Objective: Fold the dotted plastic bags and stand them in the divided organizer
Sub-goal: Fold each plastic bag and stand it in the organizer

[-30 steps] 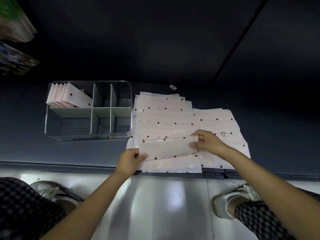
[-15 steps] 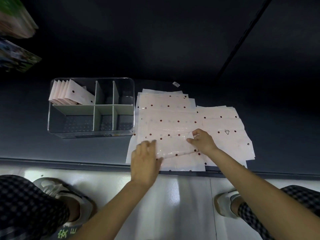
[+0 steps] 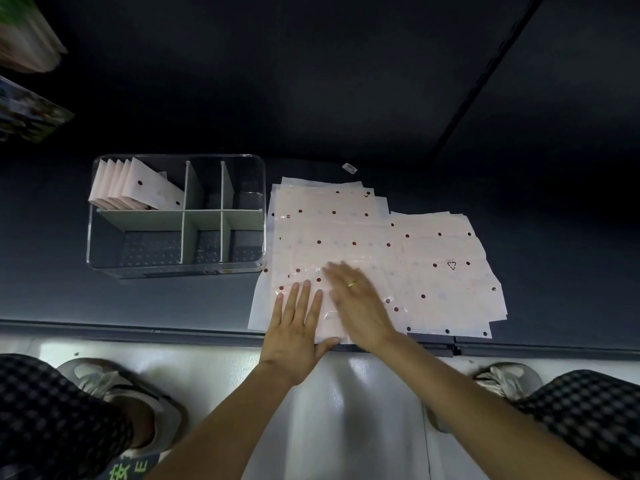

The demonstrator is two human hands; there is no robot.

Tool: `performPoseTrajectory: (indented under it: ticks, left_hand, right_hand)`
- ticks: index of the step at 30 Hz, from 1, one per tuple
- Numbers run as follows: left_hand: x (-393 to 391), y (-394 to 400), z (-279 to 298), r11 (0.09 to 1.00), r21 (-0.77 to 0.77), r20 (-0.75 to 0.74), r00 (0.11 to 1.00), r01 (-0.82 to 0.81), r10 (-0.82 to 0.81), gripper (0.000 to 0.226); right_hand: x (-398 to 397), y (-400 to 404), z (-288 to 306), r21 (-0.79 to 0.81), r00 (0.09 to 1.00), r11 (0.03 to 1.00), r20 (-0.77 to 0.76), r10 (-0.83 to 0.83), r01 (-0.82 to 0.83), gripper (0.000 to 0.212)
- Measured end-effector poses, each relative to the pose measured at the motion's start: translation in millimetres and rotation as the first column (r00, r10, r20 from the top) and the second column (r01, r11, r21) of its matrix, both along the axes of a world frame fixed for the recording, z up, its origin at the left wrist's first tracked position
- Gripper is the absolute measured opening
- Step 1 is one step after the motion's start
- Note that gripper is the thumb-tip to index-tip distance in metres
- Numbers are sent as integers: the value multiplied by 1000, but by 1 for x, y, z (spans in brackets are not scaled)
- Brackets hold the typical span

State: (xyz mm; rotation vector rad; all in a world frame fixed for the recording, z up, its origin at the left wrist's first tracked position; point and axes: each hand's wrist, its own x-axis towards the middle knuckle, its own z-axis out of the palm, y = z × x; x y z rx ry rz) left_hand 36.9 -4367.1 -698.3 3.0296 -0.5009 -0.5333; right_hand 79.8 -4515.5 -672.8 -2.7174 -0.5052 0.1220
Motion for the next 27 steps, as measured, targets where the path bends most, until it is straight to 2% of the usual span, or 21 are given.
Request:
performPoseTrajectory:
  ticks: [1,3,8,14,15,18,20,22,24,26,27]
  left_hand:
    - [0,0,0,1000,0,-1,1000,2,-2,87]
    - [0,0,0,1000,-10,3,1000,2,-2,85]
    - [0,8,1,998,-25,15,999,51,-51,87]
    - [1,17,2,994,-1,4,994,114,-114,88]
    - [2,18,3,993,-1,-2,993,116,-116,89]
    - [4,17,7,992,-16,-5,993,121,-121,90]
    - [5,15,10,995,-31,-24,995,93,-93,91]
    - [9,11,16,998,-39,-60,997,39,-42,84]
    - [16,6,28,996,-79,-48,999,-29,25,67]
    - [24,0,42,974,-203,41,993,-103,114,38]
    - [28,-3,50,937,-312,40,983,-159,180,27]
  right_hand:
    - [-4,7,-6,-38,993,994,-66,99,-101,46]
    - [-8,7,-18,-106,977,981,-159,146,-164,51]
    - [-10,-36,-28,-306,985,943,-151,86,-129,71]
    - [-11,-75,-12,-349,977,933,-214,12,-87,79]
    - [-10,-76,-7,-347,980,933,-198,26,-95,80]
    - [-2,-75,9,-366,987,920,20,158,-139,73]
    - [5,-75,17,-403,974,896,40,222,-188,63]
    - [12,-79,24,-312,973,931,69,222,-191,50]
    - [21,-77,39,-174,996,980,-13,94,-95,33]
    - [30,-70,58,100,987,993,-154,-44,60,26]
    - [33,-66,68,251,977,956,-189,-103,149,26]
